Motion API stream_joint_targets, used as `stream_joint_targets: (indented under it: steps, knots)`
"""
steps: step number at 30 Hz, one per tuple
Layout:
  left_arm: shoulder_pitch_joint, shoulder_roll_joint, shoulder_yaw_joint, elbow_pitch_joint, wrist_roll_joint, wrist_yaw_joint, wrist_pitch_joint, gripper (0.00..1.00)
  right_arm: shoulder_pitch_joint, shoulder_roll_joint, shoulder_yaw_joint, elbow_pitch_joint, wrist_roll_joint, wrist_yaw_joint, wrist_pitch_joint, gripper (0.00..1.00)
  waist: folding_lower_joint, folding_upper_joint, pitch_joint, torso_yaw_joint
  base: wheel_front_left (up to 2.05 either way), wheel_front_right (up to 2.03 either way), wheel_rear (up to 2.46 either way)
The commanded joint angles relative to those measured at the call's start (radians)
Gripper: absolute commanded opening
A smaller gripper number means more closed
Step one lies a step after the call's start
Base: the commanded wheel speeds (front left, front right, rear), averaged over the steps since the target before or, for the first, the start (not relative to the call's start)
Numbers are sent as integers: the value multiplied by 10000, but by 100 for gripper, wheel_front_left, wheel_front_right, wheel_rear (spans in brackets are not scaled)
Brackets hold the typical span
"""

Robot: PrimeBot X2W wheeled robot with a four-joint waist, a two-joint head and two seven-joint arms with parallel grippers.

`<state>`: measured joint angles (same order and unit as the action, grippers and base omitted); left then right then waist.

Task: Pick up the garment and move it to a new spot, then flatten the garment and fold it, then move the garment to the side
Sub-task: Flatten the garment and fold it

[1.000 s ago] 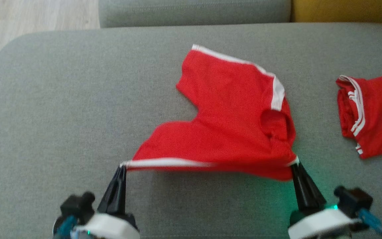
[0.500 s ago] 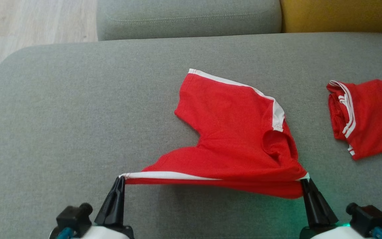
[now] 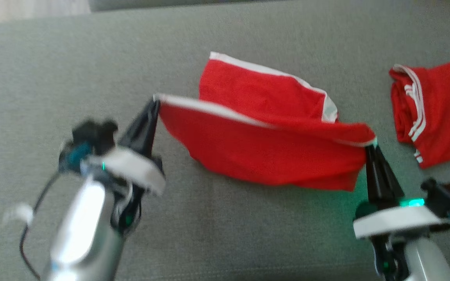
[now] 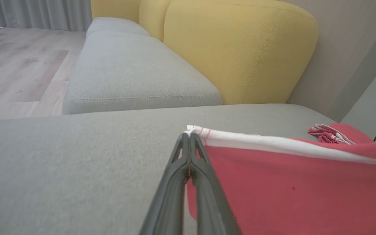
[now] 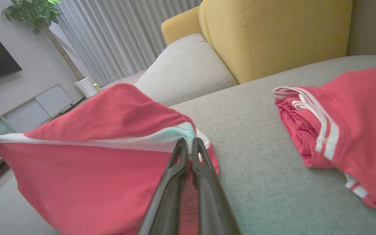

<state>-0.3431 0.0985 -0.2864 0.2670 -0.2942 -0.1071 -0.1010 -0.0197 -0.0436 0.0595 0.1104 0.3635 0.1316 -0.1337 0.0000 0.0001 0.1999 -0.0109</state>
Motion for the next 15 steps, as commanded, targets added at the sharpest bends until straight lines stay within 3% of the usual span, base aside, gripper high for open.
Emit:
stream_joint_targets:
  steps: [1,15]
  knots:
    - [-702,206,273,-101,-73,-48,4,0,-439,-68,231,-159,36,-9,-102,0,0,-1,455,-259,0,0,0]
    - [-5644,-130,-300,5434,-714,-222,-493,0,-3001,-67,746,2211,412,-9,-590,0,0,-1,1911,-1042,0,0,0]
